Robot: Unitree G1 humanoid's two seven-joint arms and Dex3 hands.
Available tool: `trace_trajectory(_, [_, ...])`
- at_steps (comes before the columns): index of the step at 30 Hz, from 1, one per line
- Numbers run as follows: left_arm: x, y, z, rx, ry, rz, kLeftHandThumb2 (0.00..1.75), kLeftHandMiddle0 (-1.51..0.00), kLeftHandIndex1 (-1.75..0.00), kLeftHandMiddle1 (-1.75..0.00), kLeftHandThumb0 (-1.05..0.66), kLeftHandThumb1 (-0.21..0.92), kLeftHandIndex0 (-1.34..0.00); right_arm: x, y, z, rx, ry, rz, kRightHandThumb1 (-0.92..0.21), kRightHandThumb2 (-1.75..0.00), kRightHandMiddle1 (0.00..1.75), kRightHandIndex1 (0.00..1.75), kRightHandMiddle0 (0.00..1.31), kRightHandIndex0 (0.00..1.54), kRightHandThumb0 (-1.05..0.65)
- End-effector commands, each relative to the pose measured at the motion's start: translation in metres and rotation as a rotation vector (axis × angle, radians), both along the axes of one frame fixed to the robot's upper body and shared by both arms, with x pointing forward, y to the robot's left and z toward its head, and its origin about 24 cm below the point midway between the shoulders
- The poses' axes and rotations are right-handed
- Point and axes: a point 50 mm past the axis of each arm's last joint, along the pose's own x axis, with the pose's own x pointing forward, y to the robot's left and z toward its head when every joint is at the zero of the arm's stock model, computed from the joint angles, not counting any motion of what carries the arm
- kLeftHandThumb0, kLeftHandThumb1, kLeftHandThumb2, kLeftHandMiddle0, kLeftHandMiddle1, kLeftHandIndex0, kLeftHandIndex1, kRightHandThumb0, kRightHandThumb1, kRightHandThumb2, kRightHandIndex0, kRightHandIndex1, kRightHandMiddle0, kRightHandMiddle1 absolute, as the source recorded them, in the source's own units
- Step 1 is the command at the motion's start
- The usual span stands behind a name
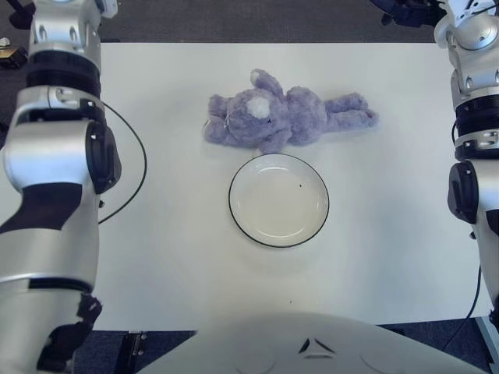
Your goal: Put the doll into the plate.
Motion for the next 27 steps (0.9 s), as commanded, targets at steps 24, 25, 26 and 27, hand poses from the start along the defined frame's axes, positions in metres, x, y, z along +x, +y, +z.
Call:
trace_trajectory(24, [0.008, -0.049, -0.022, 0.692, -0.059, -0.011, 0.42, -0.6, -0.26, 0.0, -0.51, 0.92, -0.42, 0.015, 0.043, -0.014, -0.5, 0.163, 0.057, -0.92, -0.16, 0.54, 0.42, 0.32, 0.58, -0.45])
trace_trajectory(25, [0.008, -0.049, -0.022, 0.692, -0.059, -0.011, 0.42, -0.6, -0.25, 0.0, -0.51, 0.92, -0.43, 0.015, 0.043, -0.014, -0.5, 0.164, 0.058, -0.92, -0.16, 0.51, 0.39, 0.32, 0.58, -0.46])
trace_trajectory(26, [0.008, -0.049, -0.022, 0.692, -0.059, -0.011, 0.42, -0.6, -0.25, 0.0, -0.51, 0.92, -0.43, 0.015, 0.043, -0.014, -0.5, 0.165, 0.058, -0.92, -0.15, 0.49, 0.37, 0.32, 0.59, -0.46])
trace_trajectory(27, [0.008, -0.049, -0.022, 0.693, -0.059, -0.011, 0.42, -0.6, -0.25, 0.0, -0.51, 0.92, -0.43, 0.015, 0.043, -0.014, -0.5, 0.166, 0.059, -0.92, -0.15, 0.49, 0.36, 0.32, 0.59, -0.47])
